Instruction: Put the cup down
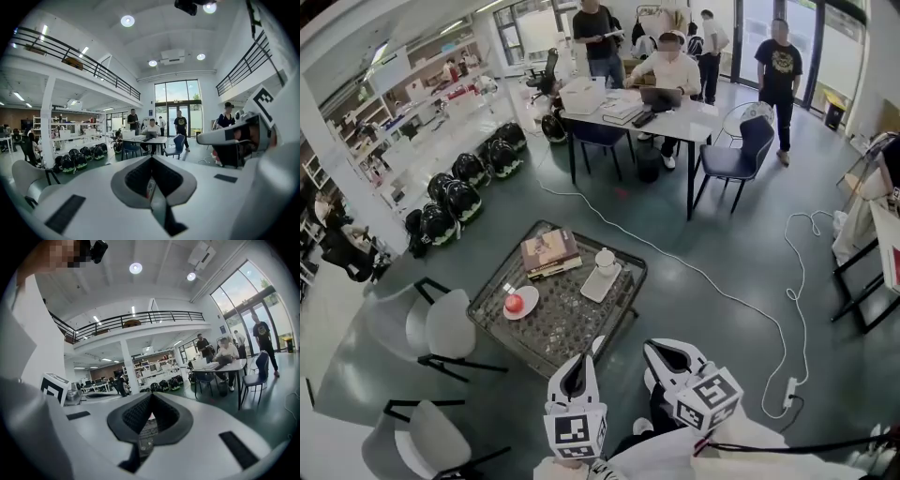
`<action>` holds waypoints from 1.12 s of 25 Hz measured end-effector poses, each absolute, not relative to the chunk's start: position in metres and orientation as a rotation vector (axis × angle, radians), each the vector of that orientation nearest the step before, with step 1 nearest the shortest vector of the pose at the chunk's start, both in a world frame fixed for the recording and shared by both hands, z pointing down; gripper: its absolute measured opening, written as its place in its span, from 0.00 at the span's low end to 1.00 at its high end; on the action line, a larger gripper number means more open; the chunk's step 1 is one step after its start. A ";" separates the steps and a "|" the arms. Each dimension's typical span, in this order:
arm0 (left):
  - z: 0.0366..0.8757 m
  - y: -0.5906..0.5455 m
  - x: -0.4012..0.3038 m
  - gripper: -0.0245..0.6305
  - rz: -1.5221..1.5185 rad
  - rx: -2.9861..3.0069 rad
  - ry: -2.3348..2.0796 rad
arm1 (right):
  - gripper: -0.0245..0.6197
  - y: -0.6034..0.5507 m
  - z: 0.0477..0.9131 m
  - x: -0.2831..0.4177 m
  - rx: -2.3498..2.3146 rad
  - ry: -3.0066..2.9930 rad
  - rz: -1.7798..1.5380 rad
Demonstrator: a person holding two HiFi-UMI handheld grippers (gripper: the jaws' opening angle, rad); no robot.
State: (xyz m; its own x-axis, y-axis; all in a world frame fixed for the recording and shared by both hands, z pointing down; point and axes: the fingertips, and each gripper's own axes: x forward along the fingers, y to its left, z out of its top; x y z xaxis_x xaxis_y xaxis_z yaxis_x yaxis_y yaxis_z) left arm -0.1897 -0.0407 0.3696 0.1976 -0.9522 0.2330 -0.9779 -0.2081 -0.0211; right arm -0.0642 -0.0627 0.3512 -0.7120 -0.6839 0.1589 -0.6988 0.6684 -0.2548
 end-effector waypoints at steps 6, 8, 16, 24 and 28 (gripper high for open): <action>0.367 -0.026 -0.185 0.05 0.277 2.312 -1.858 | 0.05 -0.049 0.339 -0.064 1.161 -2.818 0.426; 0.363 -0.022 -0.178 0.05 0.274 2.317 -1.844 | 0.05 -0.045 0.340 -0.062 1.151 -2.814 0.432; 0.352 -0.023 -0.153 0.05 0.280 2.325 -1.861 | 0.05 -0.046 0.334 -0.042 1.152 -2.830 0.423; 0.351 -0.024 -0.121 0.05 0.265 2.331 -1.883 | 0.05 -0.051 0.332 -0.014 1.156 -2.837 0.379; 0.351 -0.023 -0.108 0.05 0.277 2.332 -1.898 | 0.05 -0.049 0.330 -0.005 1.141 -2.851 0.360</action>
State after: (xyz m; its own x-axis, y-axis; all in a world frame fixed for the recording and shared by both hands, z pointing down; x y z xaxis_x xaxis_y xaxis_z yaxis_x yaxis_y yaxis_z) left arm -0.1083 -0.0233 0.3510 0.1960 -0.9560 0.2182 -0.9785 -0.2053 -0.0205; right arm -0.0046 -0.0492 0.3296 -0.7265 -0.6744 0.1319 -0.6860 0.7006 -0.1964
